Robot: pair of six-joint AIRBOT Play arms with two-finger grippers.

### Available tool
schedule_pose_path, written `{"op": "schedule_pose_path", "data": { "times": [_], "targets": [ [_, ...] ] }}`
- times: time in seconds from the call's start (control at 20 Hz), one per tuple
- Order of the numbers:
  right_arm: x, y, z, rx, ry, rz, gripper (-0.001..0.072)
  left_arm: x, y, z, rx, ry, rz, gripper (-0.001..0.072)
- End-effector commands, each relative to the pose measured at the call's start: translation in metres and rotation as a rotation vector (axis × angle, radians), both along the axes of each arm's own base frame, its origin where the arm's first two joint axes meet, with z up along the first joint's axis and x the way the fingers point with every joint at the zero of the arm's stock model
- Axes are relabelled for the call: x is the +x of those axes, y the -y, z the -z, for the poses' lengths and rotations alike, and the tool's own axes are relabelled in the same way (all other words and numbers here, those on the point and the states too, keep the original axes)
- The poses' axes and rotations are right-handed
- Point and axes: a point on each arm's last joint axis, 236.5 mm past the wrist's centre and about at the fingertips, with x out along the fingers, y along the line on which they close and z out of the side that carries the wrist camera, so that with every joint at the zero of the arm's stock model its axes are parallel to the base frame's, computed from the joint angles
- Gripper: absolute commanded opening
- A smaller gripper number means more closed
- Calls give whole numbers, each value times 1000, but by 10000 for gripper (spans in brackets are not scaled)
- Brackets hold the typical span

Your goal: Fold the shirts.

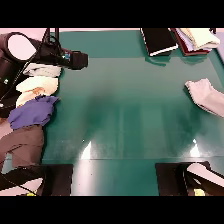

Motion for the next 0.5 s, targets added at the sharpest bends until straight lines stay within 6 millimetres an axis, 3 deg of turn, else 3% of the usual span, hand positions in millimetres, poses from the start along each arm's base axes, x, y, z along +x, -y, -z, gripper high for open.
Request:
{"op": "schedule_pose_path", "data": {
  "times": [0.0,0.15,0.2,0.25,0.3,0.45],
  "targets": [
    [-15,-25,22,50,-85,-63,12,1,0,-1,-2,3,-1,19],
    [-30,-31,29,-53,-236,-188,23,0,0,0,3,0,3,20],
    [-36,-26,23,-100,-264,-201,216,0,0,0,3,-1,3,20],
    [-38,-19,15,-143,-269,-198,507,0,0,0,3,0,3,20],
    [-39,-12,4,-179,-262,-186,654,0,0,0,5,1,4,20],
    [-36,3,-41,-237,-189,-86,655,0,0,0,7,3,7,20]
  ]
}}
